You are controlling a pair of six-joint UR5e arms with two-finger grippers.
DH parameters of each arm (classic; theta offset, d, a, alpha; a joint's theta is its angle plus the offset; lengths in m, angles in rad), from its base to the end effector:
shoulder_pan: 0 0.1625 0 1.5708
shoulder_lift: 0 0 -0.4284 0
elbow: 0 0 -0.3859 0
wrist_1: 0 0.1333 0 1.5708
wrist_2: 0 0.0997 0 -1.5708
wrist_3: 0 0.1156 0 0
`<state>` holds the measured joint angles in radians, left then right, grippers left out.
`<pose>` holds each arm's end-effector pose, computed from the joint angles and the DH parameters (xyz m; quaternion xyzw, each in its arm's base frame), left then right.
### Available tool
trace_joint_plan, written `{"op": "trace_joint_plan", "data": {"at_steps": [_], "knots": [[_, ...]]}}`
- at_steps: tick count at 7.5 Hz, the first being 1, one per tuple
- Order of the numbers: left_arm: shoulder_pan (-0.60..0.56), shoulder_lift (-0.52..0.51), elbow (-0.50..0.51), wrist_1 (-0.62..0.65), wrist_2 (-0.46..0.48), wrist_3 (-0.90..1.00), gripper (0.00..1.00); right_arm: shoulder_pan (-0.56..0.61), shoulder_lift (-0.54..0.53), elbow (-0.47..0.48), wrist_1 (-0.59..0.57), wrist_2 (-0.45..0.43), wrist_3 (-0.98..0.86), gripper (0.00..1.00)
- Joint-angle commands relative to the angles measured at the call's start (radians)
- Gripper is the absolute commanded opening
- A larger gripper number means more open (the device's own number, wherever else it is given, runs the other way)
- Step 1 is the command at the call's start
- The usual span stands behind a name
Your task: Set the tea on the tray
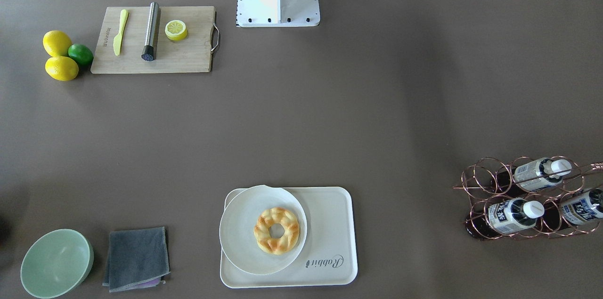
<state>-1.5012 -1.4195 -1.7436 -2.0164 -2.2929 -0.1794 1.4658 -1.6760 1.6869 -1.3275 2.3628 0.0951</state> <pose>-0.0255 -0.4522 0.6103 0.1722 0.3679 0.0317 0.9132 0.0028 -0.4606 0.6378 0.0781 -0.3924 -0.0534 0.9149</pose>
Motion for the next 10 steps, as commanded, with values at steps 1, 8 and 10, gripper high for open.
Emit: {"op": "trace_joint_plan", "data": {"at_steps": [1, 8, 10], "knots": [[0.027, -0.060, -0.005, -0.051, 0.001, -0.132, 0.98, -0.001, 0.001, -0.004, -0.001, -0.023, 0.000, 1.00], [0.216, -0.220, 0.001, -0.120, 0.164, -0.337, 0.98, -0.001, 0.016, -0.046, 0.010, -0.023, 0.005, 1.00], [0.341, -0.242, 0.001, -0.221, 0.325, -0.492, 0.97, -0.001, 0.016, -0.046, 0.010, -0.023, 0.005, 1.00]]}}
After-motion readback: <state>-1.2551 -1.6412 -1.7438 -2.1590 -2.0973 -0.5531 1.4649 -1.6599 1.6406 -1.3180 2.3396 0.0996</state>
